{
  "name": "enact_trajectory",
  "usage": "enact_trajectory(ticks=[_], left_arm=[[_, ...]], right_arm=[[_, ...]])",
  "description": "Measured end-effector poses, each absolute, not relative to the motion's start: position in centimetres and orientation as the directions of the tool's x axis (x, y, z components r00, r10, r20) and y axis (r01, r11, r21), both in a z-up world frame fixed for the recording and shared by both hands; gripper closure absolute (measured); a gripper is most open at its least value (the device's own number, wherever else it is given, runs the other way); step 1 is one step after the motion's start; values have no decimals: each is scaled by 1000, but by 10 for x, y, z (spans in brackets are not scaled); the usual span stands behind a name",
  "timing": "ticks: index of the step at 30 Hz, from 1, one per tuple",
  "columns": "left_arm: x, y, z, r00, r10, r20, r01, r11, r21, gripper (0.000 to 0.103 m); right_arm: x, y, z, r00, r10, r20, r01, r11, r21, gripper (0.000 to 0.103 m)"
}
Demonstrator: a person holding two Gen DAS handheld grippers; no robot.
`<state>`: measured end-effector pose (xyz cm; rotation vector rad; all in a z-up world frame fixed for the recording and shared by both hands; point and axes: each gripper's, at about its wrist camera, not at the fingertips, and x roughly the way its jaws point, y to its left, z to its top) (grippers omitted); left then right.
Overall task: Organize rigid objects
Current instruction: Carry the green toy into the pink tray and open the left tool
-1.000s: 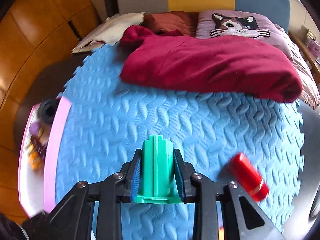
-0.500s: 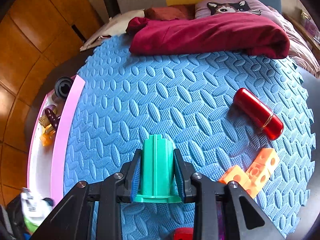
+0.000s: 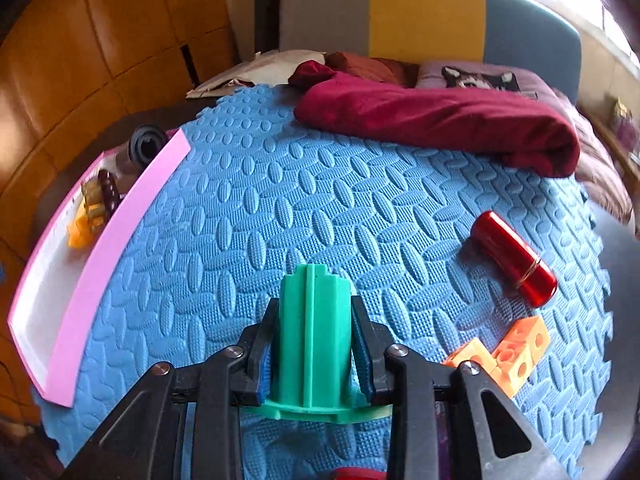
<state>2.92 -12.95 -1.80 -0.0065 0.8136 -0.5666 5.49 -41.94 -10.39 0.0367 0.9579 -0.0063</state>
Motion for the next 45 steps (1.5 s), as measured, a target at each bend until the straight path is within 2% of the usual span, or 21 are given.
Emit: enact_trajectory(ticks=[5, 10, 21, 25, 31, 36, 40, 43, 45], left_arm=[[48, -92, -26, 572, -390, -722, 348, 912, -216, 51], [73, -70, -46, 524, -352, -776, 262, 933, -246, 51], [135, -84, -74, 501, -218, -838, 220, 968, -120, 51], [153, -84, -87, 476, -203, -856, 194, 973, -123, 51], [160, -80, -91, 473, -211, -855, 190, 973, -135, 50], [142, -79, -78, 518, -204, -831, 212, 971, -106, 42], [121, -75, -63, 560, -191, -806, 194, 976, -97, 41], [101, -76, -49, 608, -150, -779, 177, 983, -51, 41], [86, -77, -39, 645, -125, -754, 166, 986, -22, 35]], right_arm=[[53, -417, -104, 584, -11, -812, 14, 1000, -3, 71], [53, -415, -105, 592, -16, -806, 9, 1000, -13, 71], [52, -414, -105, 596, -18, -803, 3, 1000, -20, 71], [52, -415, -105, 596, -17, -803, 0, 1000, -21, 71], [52, -414, -104, 597, -16, -802, -2, 1000, -22, 71], [53, -414, -105, 596, -15, -803, -2, 1000, -20, 71], [52, -415, -104, 596, -14, -803, -3, 1000, -20, 71], [52, -415, -105, 599, -15, -801, -3, 1000, -21, 71], [52, -414, -105, 601, -17, -799, -3, 1000, -24, 71]])
